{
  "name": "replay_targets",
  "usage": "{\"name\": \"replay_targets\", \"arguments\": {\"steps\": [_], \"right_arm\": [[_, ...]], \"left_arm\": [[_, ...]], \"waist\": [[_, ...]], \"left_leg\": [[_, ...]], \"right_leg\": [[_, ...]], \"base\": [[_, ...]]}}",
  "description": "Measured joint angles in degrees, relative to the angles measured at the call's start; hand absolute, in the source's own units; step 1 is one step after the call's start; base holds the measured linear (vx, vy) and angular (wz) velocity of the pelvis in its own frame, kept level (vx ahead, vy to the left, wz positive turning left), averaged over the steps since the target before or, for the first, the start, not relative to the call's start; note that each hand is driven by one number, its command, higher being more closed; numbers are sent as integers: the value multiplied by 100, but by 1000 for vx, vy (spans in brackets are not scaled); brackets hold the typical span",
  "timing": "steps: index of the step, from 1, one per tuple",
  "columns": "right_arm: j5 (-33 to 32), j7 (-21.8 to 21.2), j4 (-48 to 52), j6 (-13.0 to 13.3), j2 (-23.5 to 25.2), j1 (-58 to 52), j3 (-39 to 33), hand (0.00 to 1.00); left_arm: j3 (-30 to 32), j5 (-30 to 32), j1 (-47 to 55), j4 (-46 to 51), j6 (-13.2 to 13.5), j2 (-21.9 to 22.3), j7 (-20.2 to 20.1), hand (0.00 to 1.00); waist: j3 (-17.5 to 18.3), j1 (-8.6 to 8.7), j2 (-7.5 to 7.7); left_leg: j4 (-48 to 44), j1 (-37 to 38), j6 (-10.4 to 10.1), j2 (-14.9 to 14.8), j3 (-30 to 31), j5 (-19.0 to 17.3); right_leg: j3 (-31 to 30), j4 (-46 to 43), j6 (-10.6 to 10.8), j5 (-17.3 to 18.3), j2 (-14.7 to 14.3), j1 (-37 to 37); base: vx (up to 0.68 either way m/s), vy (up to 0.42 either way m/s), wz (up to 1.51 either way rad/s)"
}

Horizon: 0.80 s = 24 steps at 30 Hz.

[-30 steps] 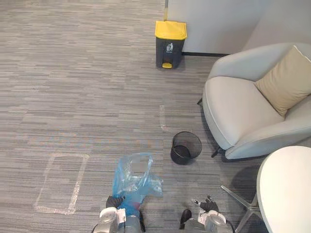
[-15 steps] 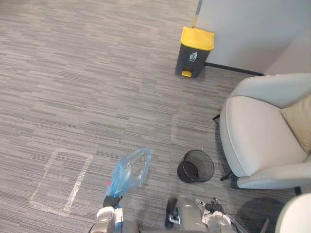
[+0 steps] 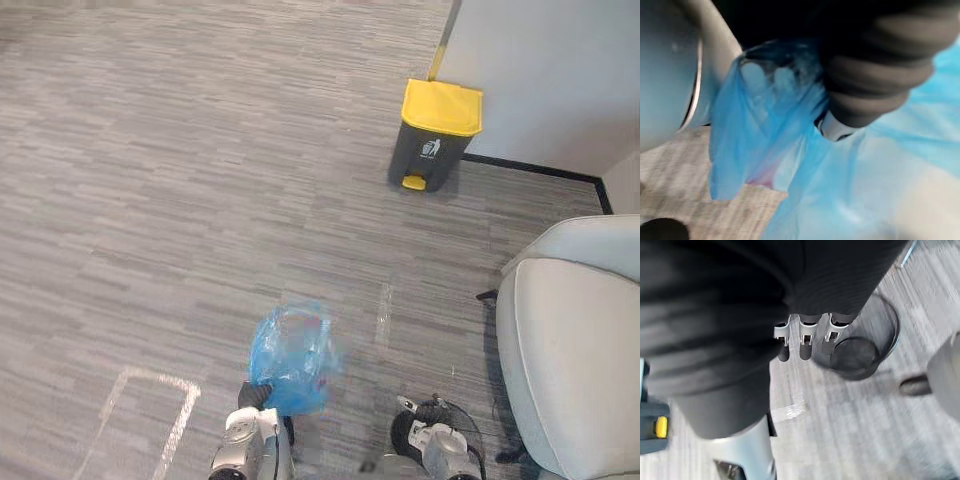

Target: Gather rubbish on tea table into small bin, then transfer packed bag to large trash can.

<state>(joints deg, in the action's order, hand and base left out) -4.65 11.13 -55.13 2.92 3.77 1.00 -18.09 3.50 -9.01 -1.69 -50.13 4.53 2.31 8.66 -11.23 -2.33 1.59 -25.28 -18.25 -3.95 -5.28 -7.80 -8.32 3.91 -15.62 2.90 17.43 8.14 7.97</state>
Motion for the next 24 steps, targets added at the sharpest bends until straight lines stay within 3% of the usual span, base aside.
{"name": "replay_targets", "arguments": {"steps": [2, 3, 4, 6, 7, 9, 11, 12, 13, 14, 15, 16, 17, 18, 19, 20, 21, 23, 24], "right_arm": [[1, -2, 7, -15, 20, -3, 16, 0], [9, -7, 36, -6, 14, -4, 35, 0], [11, -12, 35, -5, 25, 3, 42, 0], [22, -22, 29, -8, 9, -21, 69, 0], [10, -22, 49, -14, 10, -50, 61, 0], [23, -22, 192, 3, 16, -69, 33, 0], [23, -27, 237, 6, 12, -63, 29, 0], [24, -25, 241, 11, -2, -28, 13, 0], [28, -26, 198, 18, -3, 42, 17, 0], [11, -27, 54, 44, -15, 38, 9, 0], [26, -27, 9, 62, -62, 83, -6, 0], [32, -33, -59, 55, -177, 125, -28, 0], [33, -36, -90, 48, -240, 124, -102, 0], [32, -35, -94, 44, -244, 120, -154, 0], [22, -37, -70, 38, -262, 120, -198, 0], [21, -36, -66, 21, -254, 54, -165, 0], [21, -35, -61, 12, -248, 30, -120, 0], [7, -12, -50, -9, -177, -24, 44, 0], [6, -14, -50, -11, -114, -2, 93, 0]], "left_arm": [[14, 1, -34, 2, 1, -7, -3, 100], [60, 4, 39, 0, -2, -15, 6, 100], [56, 4, 78, 1, -2, -26, 7, 100], [26, 2, 160, -10, -35, -66, 18, 100], [26, 2, 160, -10, -38, -69, 21, 100], [25, -2, 161, -23, -48, -83, 73, 100], [5, -11, 119, -35, -46, -95, 121, 100], [5, -10, 42, -131, -40, -123, 121, 100], [-28, -12, -2, -237, -28, -195, 118, 100], [-104, -12, 6, -317, -20, -330, 113, 100], [-108, -12, -20, -411, -23, -305, 110, 100], [-76, -8, -13, -514, -29, -221, 113, 100], [-6, -8, 31, -536, -32, -146, 119, 100], [-2, -7, 32, -537, -32, -146, 118, 100], [30, -7, 23, -533, -34, -115, 113, 100], [166, -8, 19, -504, -37, -89, 109, 100], [202, -8, 30, -484, -36, -79, 108, 100], [218, -12, 140, -295, -28, 3, 60, 100], [204, -12, 169, -222, -28, 43, -5, 100]], "waist": [[-1, -28, 11], [7, -57, 24], [8, -74, 31], [-8, -24, 25], [-17, -8, 30], [-39, 56, 2], [-12, 91, 36], [-11, 120, 36], [0, 219, 42], [31, 262, 153], [42, 295, 117], [84, 262, -61], [151, 227, -218], [127, 235, -264], [76, 296, -351], [67, 298, -357], [52, 258, -344], [12, 186, -271], [-5, 159, -194]], "left_leg": [[-257, 82, 104, 5, -203, -297], [-453, 346, 220, -25, -498, -620], [-440, 480, 246, -38, -627, -716], [-240, 1026, 334, -41, -923, -962], [-194, 1130, 324, -38, -933, -1000], [99, 1712, 261, -68, -1012, -1152], [363, 2075, 160, -120, -1038, -1211], [629, 2381, 138, -166, -1054, -1211], [869, 2639, 108, -195, -1042, -1207], [1062, 2833, 23, -29, -833, -1171], [1073, 2910, 19, -71, -636, -1171], [1009, 2941, -117, -218, -466, -1086], [738, 2880, -245, -326, -239, -995], [530, 2809, -244, -366, -163, -938], [-418, 2500, -312, -512, 96, -667], [-1518, 2098, -377, -604, 308, 4], [-1896, 1951, -446, -651, 360, 108], [-3257, 1304, -377, -820, 264, -129], [-3366, 906, -307, -821, 147, -314]], "right_leg": [[-260, -215, 39, -44, 108, -25], [-526, -810, 148, -112, 228, -171], [-613, -1168, 261, -181, 272, -306], [-810, -3303, 666, -705, 329, -1360], [-758, -3621, 640, -654, 327, -1537], [-229, -4219, 357, -317, 290, -2172], [262, -3911, 243, -150, 267, -2556], [657, -3200, 152, -126, 208, -2794], [837, -2098, 8, -346, 24, -2915], [746, -1223, -364, -1279, -108, -2889], [728, -1356, -559, -1175, -176, -2856], [795, -1388, -543, -1055, -246, -2785], [820, -1411, -620, -837, -354, -2741], [842, -1424, -622, -738, -388, -2668], [964, -1309, -652, -572, -462, -2332], [1005, -1049, -694, -495, -552, -1897], [992, -935, -725, -476, -567, -1719], [841, -380, -840, -390, -688, -922], [772, -149, -808, -360, -693, -634]], "base": [[391, 275, -52], [341, 252, -88], [414, 261, -105], [374, 162, -62], [347, 64, -27], [372, -10, -13], [456, -95, -2], [453, -136, 10], [566, -167, 23], [502, -152, 28], [538, -153, 7], [439, -133, -12], [432, -134, -18], [514, -195, 7], [609, -239, 22], [587, -223, 19], [378, -112, -4], [453, -48, -31], [453, -14, -33]]}}
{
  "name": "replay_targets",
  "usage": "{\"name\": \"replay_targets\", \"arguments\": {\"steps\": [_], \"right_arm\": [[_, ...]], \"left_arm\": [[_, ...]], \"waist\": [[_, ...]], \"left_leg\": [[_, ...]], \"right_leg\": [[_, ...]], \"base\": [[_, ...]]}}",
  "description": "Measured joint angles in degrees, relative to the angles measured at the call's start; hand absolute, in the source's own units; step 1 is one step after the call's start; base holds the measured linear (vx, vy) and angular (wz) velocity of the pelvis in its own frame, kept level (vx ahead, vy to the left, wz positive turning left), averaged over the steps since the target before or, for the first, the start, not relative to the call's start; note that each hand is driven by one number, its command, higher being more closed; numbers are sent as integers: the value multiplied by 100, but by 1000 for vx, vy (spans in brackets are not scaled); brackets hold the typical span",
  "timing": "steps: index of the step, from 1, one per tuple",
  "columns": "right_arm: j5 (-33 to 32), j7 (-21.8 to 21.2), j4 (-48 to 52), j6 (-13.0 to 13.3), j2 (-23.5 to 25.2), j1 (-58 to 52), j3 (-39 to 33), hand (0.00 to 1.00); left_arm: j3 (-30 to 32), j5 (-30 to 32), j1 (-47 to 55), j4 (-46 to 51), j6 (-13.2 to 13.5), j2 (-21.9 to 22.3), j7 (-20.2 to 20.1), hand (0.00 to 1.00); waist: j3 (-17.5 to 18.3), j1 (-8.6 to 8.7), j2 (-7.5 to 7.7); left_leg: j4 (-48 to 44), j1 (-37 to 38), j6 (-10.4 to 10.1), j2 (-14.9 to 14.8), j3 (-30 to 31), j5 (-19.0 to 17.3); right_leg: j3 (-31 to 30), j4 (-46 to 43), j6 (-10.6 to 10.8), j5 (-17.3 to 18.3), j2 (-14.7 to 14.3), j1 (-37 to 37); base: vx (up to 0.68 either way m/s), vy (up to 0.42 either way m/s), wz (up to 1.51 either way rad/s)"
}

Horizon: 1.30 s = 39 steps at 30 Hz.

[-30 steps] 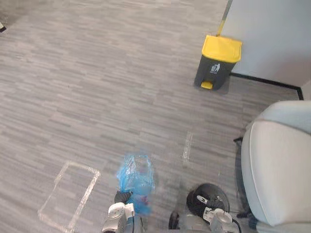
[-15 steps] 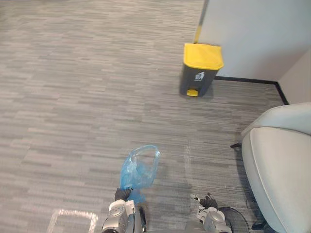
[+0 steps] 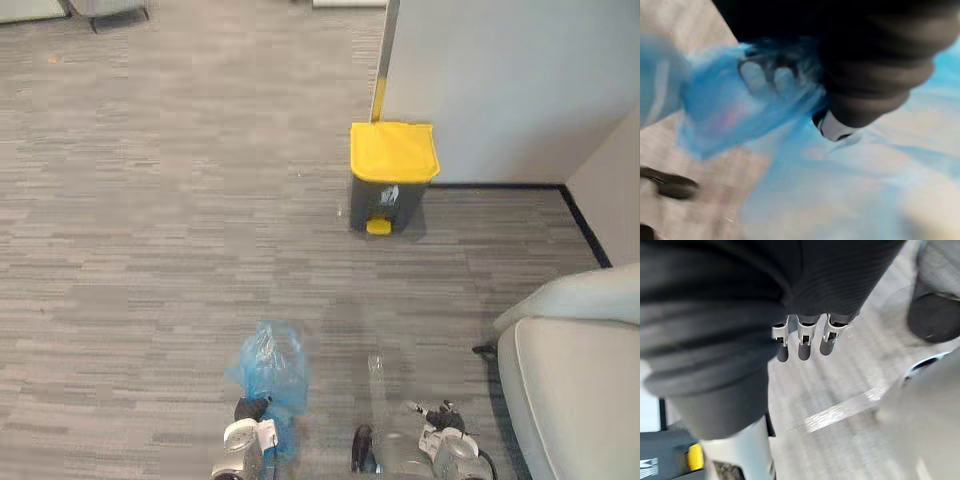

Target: Gather rubbish on tea table into small bin, then transfer packed bag to large trash can.

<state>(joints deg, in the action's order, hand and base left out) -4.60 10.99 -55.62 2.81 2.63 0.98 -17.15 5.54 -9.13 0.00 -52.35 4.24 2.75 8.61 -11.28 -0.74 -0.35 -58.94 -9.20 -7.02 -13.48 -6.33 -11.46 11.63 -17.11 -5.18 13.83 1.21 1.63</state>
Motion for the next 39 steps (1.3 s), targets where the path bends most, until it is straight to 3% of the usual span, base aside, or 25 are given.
{"name": "replay_targets", "arguments": {"steps": [3, 4, 5, 6, 7, 9, 11, 12, 13, 14, 15, 16, 19, 21, 22, 23, 24, 26, 28, 30, 33, 36, 37, 38, 39], "right_arm": [[-2, 2, 4, -6, 108, 55, -24, 0], [-2, 18, 4, -9, 158, 22, -81, 0], [-3, 21, 9, -8, 156, -15, -88, 0], [-3, 23, 51, 7, 65, -91, -101, 0], [-1, 27, -36, -23, 94, -82, -118, 0], [8, 14, -147, -11, 122, -106, -213, 0], [20, 9, -176, -57, 143, -103, -273, 0], [23, -3, -158, -57, 131, -107, -194, 0], [35, -33, -134, -53, 124, -103, -63, 0], [47, -39, -109, -43, 121, -92, -44, 0], [130, -41, 11, -32, 116, -99, -51, 0], [208, -42, 38, -14, 116, -109, -59, 0], [238, -43, 86, 8, 115, -87, -80, 0], [239, -42, 92, 15, 101, -31, -87, 0], [240, -42, 88, 15, 105, -16, -86, 0], [243, -41, 45, 12, 113, -3, -86, 0], [246, -65, -6, 8, 77, 23, -160, 0], [248, -80, -75, 8, -83, 67, -289, 0], [241, -77, -155, 7, -124, 73, -325, 0], [238, -72, -155, -4, -150, 1, -276, 0], [230, -66, -168, -15, -116, -57, -170, 0], [221, -67, -160, -27, -89, -45, -197, 0], [219, -65, -163, -35, -69, -46, -257, 0], [220, -66, -165, -37, -64, -82, -290, 0], [222, -68, -190, -44, -97, -115, -305, 0]], "left_arm": [[-14, 2, -23, 159, 5, 15, -13, 100], [-14, 9, -59, 199, 6, 16, -13, 100], [-47, 10, -61, 209, 8, 19, -14, 100], [-165, 21, -38, 148, 9, 20, -25, 100], [-189, 39, -41, 28, 3, -68, -26, 100], [-225, 68, -93, -66, 3, -160, -5, 100], [-218, 74, -53, -78, 0, -145, -5, 100], [-213, 118, -13, -69, 2, -131, -2, 100], [-225, 119, 39, -70, -3, -146, -2, 100], [-225, 120, 22, -72, -6, -160, -1, 100], [-223, 119, -2, -152, -25, -175, 11, 100], [-221, 118, 10, -235, -36, -187, 15, 100], [-214, 118, 11, -310, -97, -201, 20, 100], [-206, 116, 18, -346, -91, -211, 17, 100], [-206, 117, 14, -346, -86, -215, 15, 100], [-222, 118, 11, -350, -67, -242, 7, 100], [-199, 119, -71, -438, -64, -222, 9, 100], [-104, 188, -90, -563, -69, -67, 3, 100], [25, 235, -58, -550, -65, -21, 7, 100], [144, 237, -71, -437, -72, 18, -3, 100], [150, 234, -28, -229, -59, 30, -47, 100], [124, 233, -35, -221, -58, 28, -147, 100], [124, 234, -53, -219, -57, 29, -153, 100], [119, 236, -52, -218, -57, 29, -153, 100], [58, 237, -38, -225, -55, 28, -147, 100]], "waist": [[-9, -77, 49], [-6, -151, 70], [-2, -152, 69], [86, -153, -86], [158, -171, 97], [269, -100, 261], [268, -211, 283], [278, -239, 239], [275, -216, 195], [267, -185, 196], [249, -88, 206], [236, -71, 192], [218, -53, 185], [190, 25, 141], [190, 36, 142], [218, 47, 203], [170, 82, 250], [160, 56, -1], [148, 76, -85], [94, 83, -86], [61, 14, -16], [82, 10, -20], [75, 2, 9], [85, 3, 14], [128, -6, -28]], "left_leg": [[837, -601, 136, 45, -318, -284], [1905, -678, 181, 245, -409, -278], [2634, -670, 211, 403, -381, -141], [3777, -623, 220, 579, -25, 815], [3810, -539, 299, 741, -126, 698], [3873, -473, 395, 995, -220, 442], [3741, -229, 519, 1031, -567, 134], [3740, 33, 580, 1022, -762, -47], [3803, 328, 637, 1021, -921, -186], [3814, 405, 644, 1027, -960, -235], [3823, 664, 682, 1023, -988, -363], [3929, 910, 687, 1022, -1014, -413], [4292, 1387, 641, 969, -1039, -444], [4657, 1885, 633, 834, -1044, -439], [4702, 1937, 632, 817, -1041, -440], [4765, 1973, 554, 851, -980, -443], [4805, 2104, 389, 916, -652, -529], [4688, 2127, 342, 726, -404, -510], [3729, 1785, 312, 468, -294, -495], [1758, 946, -104, 70, 31, -120], [947, 432, -55, -120, -235, -284], [2019, 121, 44, -6, -658, -450], [3002, 104, 122, 248, -670, -354], [3475, 138, 179, 366, -635, -174], [3964, 174, 274, 591, -446, 506]], "right_leg": [[-231, 295, 55, 26, 52, 374], [-301, 371, 179, 84, 190, 531], [-348, 391, 320, 165, 249, 615], [-510, 417, 562, 314, 188, 667], [-710, 438, 627, 356, 343, 697], [-933, 373, 633, 308, 579, 658], [-1264, -63, 709, 269, 740, 591], [-1421, -792, 903, 155, 796, 327], [-1566, -2051, 1326, -145, 839, -218], [-1582, -2458, 1427, -213, 854, -402], [-1487, -3455, 1484, -241, 893, -856], [-1245, -3902, 1386, -186, 940, -1162], [-731, -3956, 1156, 27, 973, -1604], [-125, -2670, 1016, 172, 874, -1813], [-106, -2289, 956, 109, 817, -1822], [-182, -1280, 843, -336, 677, -1752], [-302, -1013, 651, -723, 610, -1733], [-242, -1036, 589, -461, 469, -1644], [-63, -950, 507, -215, 352, -1398], [87, -529, 417, -133, 154, -790], [79, -100, 334, -102, 59, -147], [-110, 265, 373, -127, 100, 184], [-213, 353, 438, -127, 218, 318], [-274, 381, 537, -108, 261, 357], [-425, 388, 726, -18, 270, 398]], "base": [[331, 80, -53], [396, 175, -49], [473, 264, -57], [455, 299, -42], [388, 257, -29], [389, 235, -11], [358, 226, -63], [338, 202, -86], [331, 193, -73], [391, 163, -30], [391, 93, -3], [324, 62, 0], [264, -27, -3], [374, -135, 7], [375, -210, 19], [396, -248, 29], [336, -202, 23], [356, -209, 11], [327, -241, 23], [336, -222, 30], [290, -69, -17], [335, 70, -37], [272, 137, -34], [405, 225, -50], [338, 190, -25]]}}
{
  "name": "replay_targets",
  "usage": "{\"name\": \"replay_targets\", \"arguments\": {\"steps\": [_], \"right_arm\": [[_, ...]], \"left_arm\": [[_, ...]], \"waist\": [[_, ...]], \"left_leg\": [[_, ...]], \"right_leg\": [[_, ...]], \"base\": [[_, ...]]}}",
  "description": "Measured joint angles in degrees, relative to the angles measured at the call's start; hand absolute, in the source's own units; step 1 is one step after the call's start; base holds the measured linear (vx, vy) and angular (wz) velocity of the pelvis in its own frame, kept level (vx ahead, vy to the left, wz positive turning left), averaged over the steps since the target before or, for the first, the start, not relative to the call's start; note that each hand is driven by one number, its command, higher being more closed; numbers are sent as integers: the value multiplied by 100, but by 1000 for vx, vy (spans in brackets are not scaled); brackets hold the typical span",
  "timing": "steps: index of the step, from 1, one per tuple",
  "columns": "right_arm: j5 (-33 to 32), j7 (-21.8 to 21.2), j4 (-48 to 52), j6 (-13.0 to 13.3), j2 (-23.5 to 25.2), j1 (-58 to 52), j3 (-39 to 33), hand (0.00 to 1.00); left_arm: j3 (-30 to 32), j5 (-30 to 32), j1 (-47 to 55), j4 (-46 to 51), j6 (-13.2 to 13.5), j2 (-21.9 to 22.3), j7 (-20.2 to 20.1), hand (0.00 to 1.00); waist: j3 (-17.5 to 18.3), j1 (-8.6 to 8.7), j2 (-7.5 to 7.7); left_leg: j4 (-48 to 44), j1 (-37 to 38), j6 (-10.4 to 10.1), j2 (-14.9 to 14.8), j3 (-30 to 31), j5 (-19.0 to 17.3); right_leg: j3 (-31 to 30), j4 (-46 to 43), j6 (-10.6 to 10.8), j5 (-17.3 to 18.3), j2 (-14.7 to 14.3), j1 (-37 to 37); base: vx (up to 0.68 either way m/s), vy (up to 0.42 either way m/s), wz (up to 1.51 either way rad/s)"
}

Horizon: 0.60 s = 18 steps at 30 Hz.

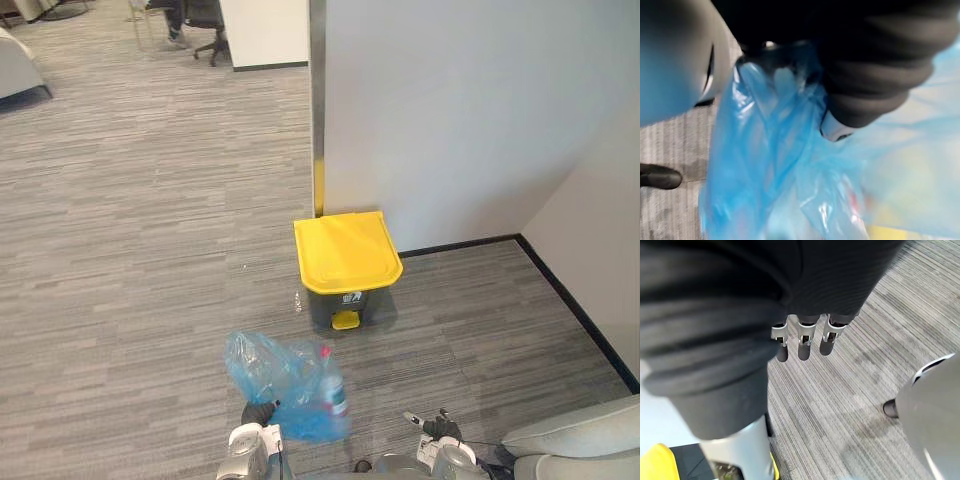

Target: Gather rubbish on tea table into small bin, then transfer packed bag to large trash can.

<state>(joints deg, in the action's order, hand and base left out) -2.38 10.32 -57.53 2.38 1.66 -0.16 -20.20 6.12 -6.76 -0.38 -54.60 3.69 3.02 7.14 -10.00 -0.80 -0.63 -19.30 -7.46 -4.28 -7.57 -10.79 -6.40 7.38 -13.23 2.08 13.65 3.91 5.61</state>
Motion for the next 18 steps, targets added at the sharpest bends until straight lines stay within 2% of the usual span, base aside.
{"name": "replay_targets", "arguments": {"steps": [1, 3, 4, 5, 6, 7, 8, 10, 13, 14, 15, 16, 17, 18], "right_arm": [[1, -3, -5, -16, 25, 5, -1, 0], [5, -6, -7, -26, 64, -79, -5, 0], [9, -22, 6, -27, 62, -83, 12, 0], [11, -22, 34, -24, 82, -82, 20, 0], [13, -23, 53, -15, 49, -89, 18, 0], [13, -23, 67, -11, 48, -92, 18, 0], [12, -23, 151, -15, 69, -116, 16, 0], [13, -23, 226, -8, 77, -165, 17, 0], [18, -24, 255, -10, 7, -139, -22, 0], [18, -25, 262, -8, -36, -140, -26, 0], [18, -23, 252, -9, -46, -129, -27, 0], [18, -22, 240, -11, -37, -147, -27, 0], [2, -35, 174, -2, 20, -221, -69, 0], [18, -34, 174, 7, -80, -196, -164, 0]], "left_arm": [[-56, 3, -18, -10, 10, -61, 5, 100], [-64, 6, -71, -11, 17, -75, 3, 100], [-79, 6, -63, -26, 15, -57, 2, 100], [-102, 5, -61, -66, 13, -44, 1, 100], [-179, 6, -3, -61, -5, -41, 4, 100], [-273, 5, 0, -71, -23, -65, 3, 100], [-324, 6, 5, -134, -58, -138, 33, 100], [-317, 6, 10, -172, -78, -164, 42, 100], [-247, 5, 10, -245, -90, -197, 63, 100], [-221, 4, 10, -243, -93, -197, 92, 100], [-198, 4, -8, -237, -63, -220, 140, 100], [-195, 4, -8, -235, -49, -249, 143, 100], [-139, 5, -44, -301, -24, -269, 145, 100], [-87, 10, -53, -355, -26, -135, 135, 100]], "waist": [[65, 5, 132], [103, -11, 229], [106, -61, 232], [92, -109, 211], [93, -107, 208], [85, -95, 196], [96, 8, 267], [106, 31, 282], [58, 50, 206], [57, 62, 109], [43, 81, 57], [70, 86, 116], [75, 96, 253], [97, 72, 37]], "left_leg": [[85, 121, 102, 166, -80, -56], [92, 185, 185, 294, -189, -196], [69, 280, 234, 338, -292, -361], [83, 414, 277, 363, -367, -476], [100, 605, 287, 414, -411, -649], [90, 700, 306, 444, -419, -728], [38, 979, 324, 460, -360, -921], [63, 1127, 311, 451, -297, -990], [416, 1608, 287, 366, -204, -1028], [539, 1765, 287, 227, -172, -1029], [653, 1883, 278, 106, -65, -1025], [663, 1904, 247, 134, -12, -1031], [715, 2012, 87, 197, 180, -1057], [702, 2015, 5, 6, 368, -1008]], "right_leg": [[-89, 27, 104, 46, 180, 74], [-142, -39, 145, 70, 340, 66], [-202, -355, 188, 94, 432, -23], [-276, -836, 228, 100, 500, -190], [-390, -1940, 320, 70, 590, -617], [-490, -2599, 445, -27, 660, -916], [-594, -3835, 502, -70, 706, -1420], [-509, -4156, 481, -3, 705, -1619], [-120, -3857, 314, 301, 624, -2077], [53, -3379, 217, 342, 449, -2187], [124, -2458, 121, 184, 222, -2229], [73, -1907, 103, -72, 163, -2187], [5, -1412, -210, -683, 154, -2086], [116, -1390, -282, -595, 1, -1990]], "base": [[338, 186, -16], [278, 171, -9], [261, 201, -35], [280, 239, -45], [209, 182, -32], [337, 175, 0], [258, 90, 22], [220, -1, 29], [390, -109, 22], [380, -185, 26], [378, -206, 34], [395, -232, 47], [391, -231, 34], [383, -235, 24]]}}
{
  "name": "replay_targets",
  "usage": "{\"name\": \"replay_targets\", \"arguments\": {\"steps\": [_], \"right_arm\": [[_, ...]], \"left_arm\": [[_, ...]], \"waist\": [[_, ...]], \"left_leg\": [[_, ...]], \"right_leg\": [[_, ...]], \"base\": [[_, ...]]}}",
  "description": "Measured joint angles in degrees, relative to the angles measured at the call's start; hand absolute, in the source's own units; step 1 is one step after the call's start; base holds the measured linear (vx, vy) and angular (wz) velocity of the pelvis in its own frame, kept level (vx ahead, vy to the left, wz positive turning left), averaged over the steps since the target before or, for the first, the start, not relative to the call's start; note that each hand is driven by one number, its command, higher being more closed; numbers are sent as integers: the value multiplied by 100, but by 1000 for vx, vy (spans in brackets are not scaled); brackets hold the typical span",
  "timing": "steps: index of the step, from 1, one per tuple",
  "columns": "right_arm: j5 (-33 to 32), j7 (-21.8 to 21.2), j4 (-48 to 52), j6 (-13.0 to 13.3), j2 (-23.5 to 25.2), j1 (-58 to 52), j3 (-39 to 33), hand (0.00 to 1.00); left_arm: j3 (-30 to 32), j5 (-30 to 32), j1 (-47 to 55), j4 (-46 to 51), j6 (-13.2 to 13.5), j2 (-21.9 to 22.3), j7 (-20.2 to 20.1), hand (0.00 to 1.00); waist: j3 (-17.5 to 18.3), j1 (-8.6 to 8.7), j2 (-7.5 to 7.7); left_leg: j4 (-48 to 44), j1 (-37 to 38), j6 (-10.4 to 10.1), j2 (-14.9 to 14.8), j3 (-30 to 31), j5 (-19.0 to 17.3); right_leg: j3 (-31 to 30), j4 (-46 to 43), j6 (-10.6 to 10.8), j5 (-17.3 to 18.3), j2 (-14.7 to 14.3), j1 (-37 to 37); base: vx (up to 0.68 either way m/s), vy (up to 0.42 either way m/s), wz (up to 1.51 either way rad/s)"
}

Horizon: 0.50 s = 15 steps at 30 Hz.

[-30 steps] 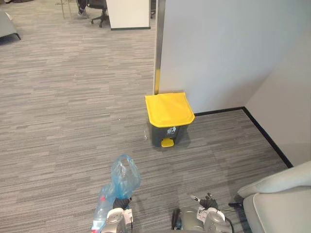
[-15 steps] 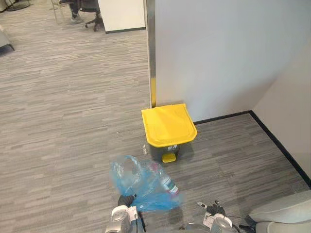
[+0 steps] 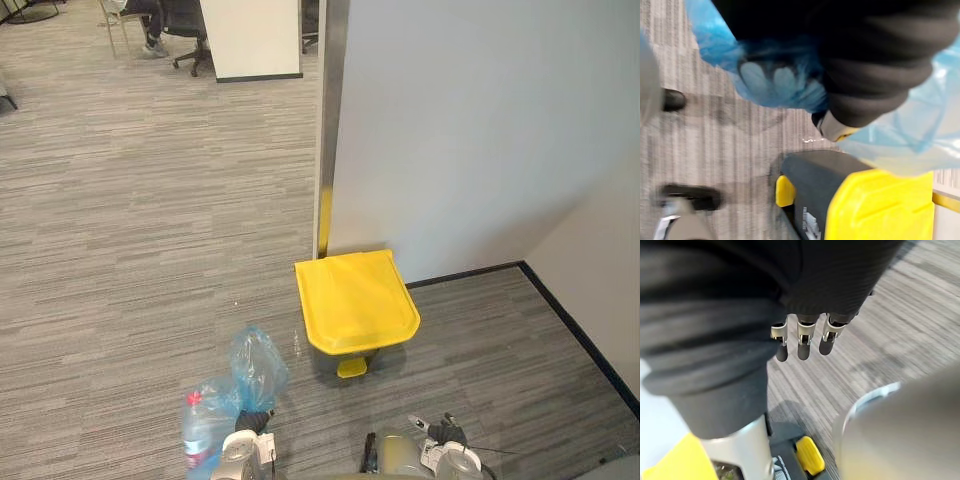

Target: Gather rubbish on tea table into small bin, then transfer packed bag to large trash can.

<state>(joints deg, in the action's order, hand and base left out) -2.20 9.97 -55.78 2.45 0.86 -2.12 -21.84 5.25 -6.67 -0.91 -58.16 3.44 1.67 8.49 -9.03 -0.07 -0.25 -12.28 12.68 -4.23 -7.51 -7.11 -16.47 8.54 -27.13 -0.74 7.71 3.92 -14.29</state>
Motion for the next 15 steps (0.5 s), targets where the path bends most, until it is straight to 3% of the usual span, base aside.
{"name": "replay_targets", "arguments": {"steps": [3, 6, 7, 9, 11, 12, 13, 15], "right_arm": [[-10, 13, -145, 1, -37, 44, -53, 0], [-9, 17, -182, -27, -48, -23, 10, 0], [-8, 17, -204, -32, -50, -31, 39, 0], [-12, 17, -205, -33, -39, -24, 67, 0], [-17, 18, -207, -46, -32, -33, 64, 0], [-18, 14, -210, -52, -43, -37, 63, 0], [-17, 15, -218, -55, -62, -34, 58, 0], [-16, 12, -235, -83, -17, -74, 57, 0]], "left_arm": [[44, 60, -29, 4, 6, 130, -13, 100], [57, 109, -118, 51, 6, 136, -34, 100], [41, 117, -64, 76, 6, 133, -74, 100], [34, 120, 33, 77, -4, 132, -151, 100], [28, 122, 41, 87, -7, 131, -179, 100], [13, 139, 37, 99, -6, 132, -209, 100], [6, 162, 34, 98, -7, 142, -210, 100], [-10, 207, 51, 94, -6, 110, -192, 100]], "waist": [[42, 12, -131], [-6, -6, -94], [-6, -29, -82], [-2, -22, -25], [8, -21, -5], [48, -19, -51], [58, -23, -75], [154, -38, 54]], "left_leg": [[-212, -80, -220, -214, 15, 270], [-1605, -575, -532, -512, 154, 487], [-2127, -796, -535, -598, 96, 423], [-2135, -1034, -347, -603, -217, 218], [-1504, -1162, -235, -519, -417, 121], [-761, -1184, -77, -396, -369, 366], [-472, -1166, -178, -328, -307, 443], [-167, -1019, -148, -142, -443, 484]], "right_leg": [[210, 214, -121, 185, -128, 213], [476, 820, -166, 176, -250, 961], [532, 1022, -193, 158, -250, 1192], [532, 1205, -167, 133, -213, 1361], [508, 1331, -71, 75, -145, 1443], [460, 1373, 14, 24, -121, 1433], [379, 1398, 99, 11, -136, 1427], [136, 1690, 298, -199, -73, 1446]], "base": [[333, -243, 22], [222, -148, 44], [164, -45, 18], [121, 46, 1], [92, 123, -2], [57, 150, -14], [99, 211, -30], [70, 165, -37]]}}
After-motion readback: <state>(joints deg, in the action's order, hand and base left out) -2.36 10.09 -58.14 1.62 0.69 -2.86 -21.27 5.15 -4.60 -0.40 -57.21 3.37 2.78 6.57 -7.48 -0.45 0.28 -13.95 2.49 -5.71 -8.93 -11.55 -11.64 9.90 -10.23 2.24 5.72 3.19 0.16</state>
